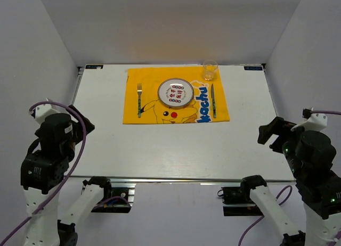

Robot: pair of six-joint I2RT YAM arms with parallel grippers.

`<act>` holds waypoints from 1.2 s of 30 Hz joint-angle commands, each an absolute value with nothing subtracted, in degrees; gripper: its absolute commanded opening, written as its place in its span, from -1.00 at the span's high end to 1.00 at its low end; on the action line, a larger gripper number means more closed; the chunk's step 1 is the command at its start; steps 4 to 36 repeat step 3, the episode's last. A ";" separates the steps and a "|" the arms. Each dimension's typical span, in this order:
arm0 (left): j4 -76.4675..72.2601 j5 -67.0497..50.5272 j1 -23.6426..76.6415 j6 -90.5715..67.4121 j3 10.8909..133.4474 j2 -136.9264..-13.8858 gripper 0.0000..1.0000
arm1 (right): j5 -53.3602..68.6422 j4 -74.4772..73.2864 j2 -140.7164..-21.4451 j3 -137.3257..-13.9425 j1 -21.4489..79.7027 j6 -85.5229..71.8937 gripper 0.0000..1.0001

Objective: Set the dinner table for one person

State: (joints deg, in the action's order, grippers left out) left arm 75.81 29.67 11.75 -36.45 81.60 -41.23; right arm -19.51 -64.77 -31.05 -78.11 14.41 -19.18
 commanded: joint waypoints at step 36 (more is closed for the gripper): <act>80.69 32.70 12.30 -35.68 84.02 -41.40 -0.96 | -22.05 -66.80 -32.17 -78.92 14.68 -18.98 -0.79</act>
